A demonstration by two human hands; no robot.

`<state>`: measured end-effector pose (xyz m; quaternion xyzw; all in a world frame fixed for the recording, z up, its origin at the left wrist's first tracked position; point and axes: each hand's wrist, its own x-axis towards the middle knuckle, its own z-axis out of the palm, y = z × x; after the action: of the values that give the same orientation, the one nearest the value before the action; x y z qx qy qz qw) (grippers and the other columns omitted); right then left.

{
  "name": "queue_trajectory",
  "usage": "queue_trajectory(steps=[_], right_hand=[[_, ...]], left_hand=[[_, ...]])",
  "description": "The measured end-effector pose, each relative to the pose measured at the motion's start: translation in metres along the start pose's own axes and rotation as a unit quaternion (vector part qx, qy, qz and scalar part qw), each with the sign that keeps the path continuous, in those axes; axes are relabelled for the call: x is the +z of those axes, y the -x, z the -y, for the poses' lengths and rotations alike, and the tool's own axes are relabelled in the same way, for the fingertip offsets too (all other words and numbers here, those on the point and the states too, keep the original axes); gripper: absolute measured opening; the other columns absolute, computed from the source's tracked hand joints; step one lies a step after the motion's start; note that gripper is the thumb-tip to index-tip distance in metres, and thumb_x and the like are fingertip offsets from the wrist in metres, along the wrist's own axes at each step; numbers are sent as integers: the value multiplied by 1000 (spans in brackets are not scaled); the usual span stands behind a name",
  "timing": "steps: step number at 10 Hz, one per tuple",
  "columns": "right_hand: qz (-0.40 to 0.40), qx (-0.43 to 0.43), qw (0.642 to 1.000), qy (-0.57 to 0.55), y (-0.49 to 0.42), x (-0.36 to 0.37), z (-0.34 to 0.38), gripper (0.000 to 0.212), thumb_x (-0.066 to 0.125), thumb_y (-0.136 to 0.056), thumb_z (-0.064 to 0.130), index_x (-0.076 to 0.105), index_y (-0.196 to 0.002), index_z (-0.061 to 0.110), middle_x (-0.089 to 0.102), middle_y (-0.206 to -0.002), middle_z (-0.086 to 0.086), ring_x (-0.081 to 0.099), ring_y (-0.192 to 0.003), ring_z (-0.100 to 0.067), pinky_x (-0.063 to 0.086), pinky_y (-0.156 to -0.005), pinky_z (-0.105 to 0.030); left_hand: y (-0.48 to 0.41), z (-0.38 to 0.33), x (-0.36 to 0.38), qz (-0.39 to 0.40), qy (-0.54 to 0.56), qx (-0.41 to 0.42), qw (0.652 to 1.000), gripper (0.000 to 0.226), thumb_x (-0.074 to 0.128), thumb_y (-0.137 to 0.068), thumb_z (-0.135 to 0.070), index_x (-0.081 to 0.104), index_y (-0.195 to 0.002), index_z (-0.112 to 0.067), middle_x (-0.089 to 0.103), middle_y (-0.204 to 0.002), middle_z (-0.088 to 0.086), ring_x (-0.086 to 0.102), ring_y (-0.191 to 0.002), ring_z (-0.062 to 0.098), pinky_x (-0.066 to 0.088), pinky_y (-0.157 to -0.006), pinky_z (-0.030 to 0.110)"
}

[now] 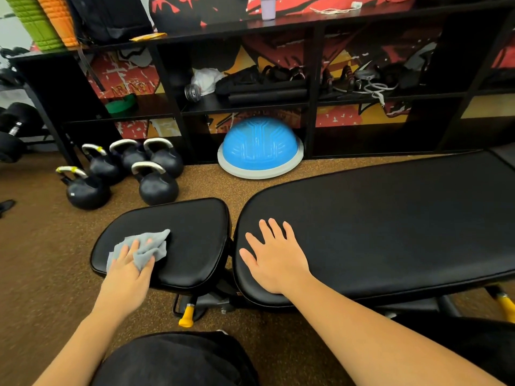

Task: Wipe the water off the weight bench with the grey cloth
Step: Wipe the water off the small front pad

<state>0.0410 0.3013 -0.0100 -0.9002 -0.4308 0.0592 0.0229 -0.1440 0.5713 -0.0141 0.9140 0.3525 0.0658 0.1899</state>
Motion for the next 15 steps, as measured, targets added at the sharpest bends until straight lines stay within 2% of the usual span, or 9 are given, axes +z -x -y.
queue_trajectory(steps=[1, 2, 3, 4, 6, 8, 11, 14, 15], right_hand=[[-2, 0, 1000, 0, 0, 0, 0, 67, 5, -105, 58, 17, -163, 26, 4, -171, -14, -4, -158, -35, -2, -125, -58], [1, 1, 1000, -2, 0, 0, 0, 67, 5, -105, 58, 17, -163, 26, 3, -171, -14, -5, -158, -34, -3, -125, -58], [3, 1, 1000, -2, 0, 1, -1, 67, 5, -105, 58, 16, -163, 26, 3, -171, -14, -5, -158, -34, -3, -125, -58], [3, 1, 1000, -3, 0, 0, -1, 68, 5, -105, 59, 16, -163, 26, 3, -171, -14, -5, -158, -34, -4, -125, -58], [-3, 1, 1000, -7, 0, 1, -1, 68, 6, -105, 59, 18, -163, 26, 4, -171, -15, -4, -158, -35, -4, -125, -58], [-4, -1, 1000, -4, -1, 1, 0, 68, 6, -105, 59, 18, -162, 26, 4, -171, -15, -4, -158, -35, -3, -125, -58], [-1, -4, 1000, -2, 0, 0, -1, 68, 5, -105, 58, 17, -163, 25, 4, -171, -15, -4, -158, -35, -3, -125, -57], [8, -5, 1000, -5, 0, -1, -1, 69, 5, -104, 59, 14, -163, 26, 1, -171, -15, -7, -157, -35, -4, -125, -58], [9, -4, 1000, -6, 1, -1, -1, 69, 5, -104, 60, 14, -163, 26, 1, -171, -15, -7, -157, -35, -4, -125, -58]], left_hand=[[-5, 4, -17, 29, -32, -72, 997, 50, 38, -105, -45, 59, -136, -13, 63, -132, 16, 59, -119, 37, 46, -94, 42], [-41, -8, -61, 70, 26, -156, 985, 51, 47, -104, -41, 69, -95, 5, 70, -101, 28, 64, -89, 36, 45, -79, 42], [-73, -9, -102, 85, 217, -223, 947, 36, 58, -100, -32, 63, -111, 2, 68, -109, 24, 64, -101, 39, 47, -94, 48], [-104, -2, -123, -7, 255, -242, 936, 46, 57, -101, -35, 57, -129, 1, 63, -122, 23, 60, -115, 44, 46, -98, 52], [-108, -20, -69, -57, 95, -151, 982, 49, 48, -104, -40, 61, -126, 2, 60, -127, 29, 57, -115, 47, 43, -94, 48], [-76, -20, -2, 20, -91, -32, 995, 49, 30, -106, -31, 45, -144, -5, 35, -150, 22, 29, -140, 37, 26, -113, 53], [-41, 6, 2, 45, -39, -70, 996, 51, 26, -106, -43, 42, -142, -11, 41, -133, 7, 30, -134, 30, 25, -114, 52], [-101, 4, -19, 56, -44, -153, 986, 66, 23, -106, -49, 19, -160, -12, 14, -167, 11, 5, -154, 29, 8, -122, 48], [-83, 3, -6, 53, -109, -89, 989, 53, 23, -106, -42, 37, -153, -22, 18, -165, 11, 13, -149, 33, 15, -120, 54]])
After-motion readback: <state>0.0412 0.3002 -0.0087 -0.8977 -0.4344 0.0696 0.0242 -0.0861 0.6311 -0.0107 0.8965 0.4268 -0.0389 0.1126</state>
